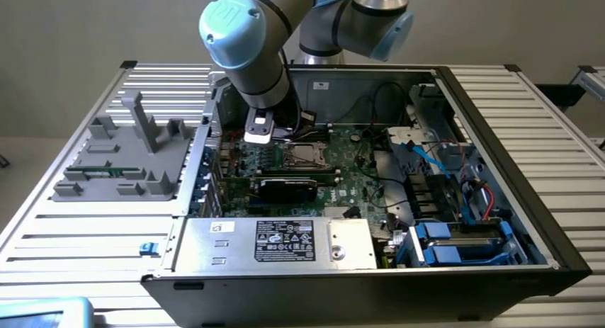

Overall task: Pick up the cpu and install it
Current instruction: 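Install the first cpu locking lever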

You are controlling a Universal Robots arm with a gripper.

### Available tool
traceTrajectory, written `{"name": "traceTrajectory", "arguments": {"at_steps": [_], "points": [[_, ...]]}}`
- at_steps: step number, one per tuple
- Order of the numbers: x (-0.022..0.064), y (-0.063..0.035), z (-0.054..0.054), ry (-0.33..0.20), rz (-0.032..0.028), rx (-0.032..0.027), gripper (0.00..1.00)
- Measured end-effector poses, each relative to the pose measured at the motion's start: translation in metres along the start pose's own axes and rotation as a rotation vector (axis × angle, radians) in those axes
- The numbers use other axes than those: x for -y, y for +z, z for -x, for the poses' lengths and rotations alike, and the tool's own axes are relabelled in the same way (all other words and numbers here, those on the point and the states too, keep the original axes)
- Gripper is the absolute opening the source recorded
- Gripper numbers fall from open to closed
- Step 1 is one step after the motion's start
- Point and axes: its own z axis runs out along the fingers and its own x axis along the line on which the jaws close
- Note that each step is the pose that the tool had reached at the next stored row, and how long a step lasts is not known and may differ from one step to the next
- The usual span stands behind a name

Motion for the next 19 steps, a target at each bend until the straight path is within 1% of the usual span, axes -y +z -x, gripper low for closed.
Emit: {"name": "traceTrajectory", "arguments": {"at_steps": [9,19], "points": [[0.0006,0.0003,0.0004,0.003,0.0003,-0.0013,0.11],[0.0008,0.0020,-0.0020,0.010,0.0013,-0.0049,0.11]]}}
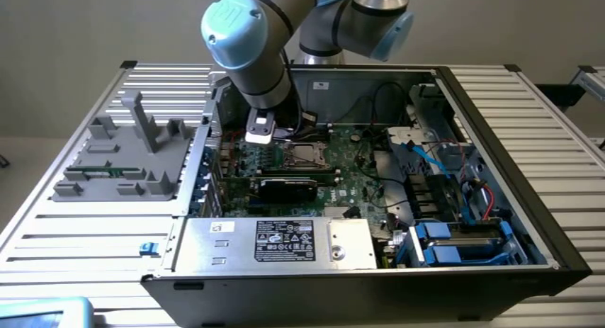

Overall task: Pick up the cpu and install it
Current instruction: 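Install the first cpu locking lever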

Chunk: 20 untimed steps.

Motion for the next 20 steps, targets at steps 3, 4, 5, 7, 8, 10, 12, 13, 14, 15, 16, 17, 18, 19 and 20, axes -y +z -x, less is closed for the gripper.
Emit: {"name": "traceTrajectory", "arguments": {"at_steps": [3,4,5,7,8,10,12,13,14,15,16,17,18,19,20], "points": [[-0.0003,0.0010,-0.0004,0.001,0.0002,-0.0007,0.11],[-0.0004,0.0013,-0.0004,0.002,0.0003,-0.0009,0.11],[-0.0006,0.0016,-0.0004,0.002,0.0003,-0.0010,0.11],[-0.0010,0.0024,-0.0004,0.003,0.0004,-0.0013,0.11],[-0.0011,0.0026,-0.0004,0.003,0.0005,-0.0014,0.11],[-0.0014,0.0030,-0.0005,0.003,0.0006,-0.0015,0.11],[-0.0017,0.0034,-0.0006,0.004,0.0008,-0.0019,0.11],[-0.0019,0.0036,-0.0006,0.004,0.0009,-0.0022,0.11],[-0.0021,0.0037,-0.0006,0.004,0.0012,-0.0023,0.11],[-0.0022,0.0038,-0.0007,0.004,0.0016,-0.0025,0.11],[-0.0023,0.0039,-0.0007,0.004,0.0020,-0.0027,0.11],[-0.0024,0.0041,-0.0007,0.004,0.0025,-0.0029,0.11],[-0.0025,0.0042,-0.0007,0.005,0.0029,-0.0031,0.11],[-0.0026,0.0043,-0.0007,0.005,0.0032,-0.0033,0.11],[-0.0027,0.0045,-0.0007,0.005,0.0037,-0.0035,0.11]]}}
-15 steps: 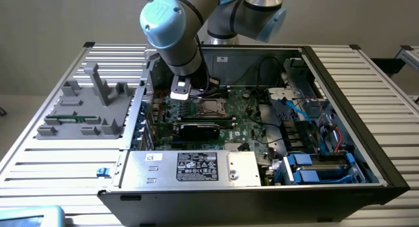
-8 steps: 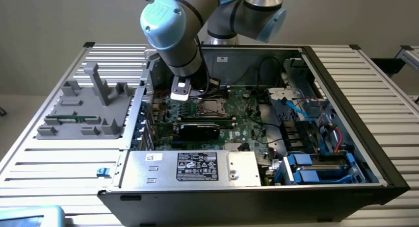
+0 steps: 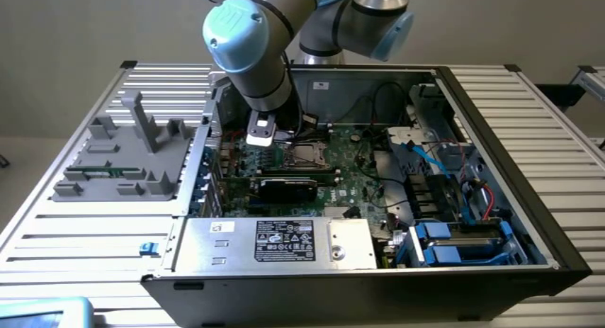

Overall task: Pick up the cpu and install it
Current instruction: 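Install the first cpu locking lever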

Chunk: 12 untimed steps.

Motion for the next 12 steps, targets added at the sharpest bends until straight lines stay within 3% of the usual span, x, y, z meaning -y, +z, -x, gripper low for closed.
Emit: {"name": "traceTrajectory", "arguments": {"at_steps": [12], "points": [[-0.0004,0.0013,-0.0006,0.001,0.0026,-0.0014,0.11]]}}
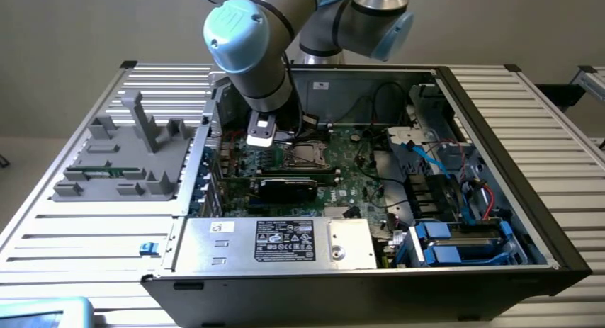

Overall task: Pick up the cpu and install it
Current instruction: 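Install the first cpu locking lever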

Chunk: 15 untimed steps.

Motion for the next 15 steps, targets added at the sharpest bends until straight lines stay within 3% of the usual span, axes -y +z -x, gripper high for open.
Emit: {"name": "traceTrajectory", "arguments": {"at_steps": [15], "points": [[0.0004,0.0000,-0.0010,0.001,0.0014,-0.0010,0.11]]}}
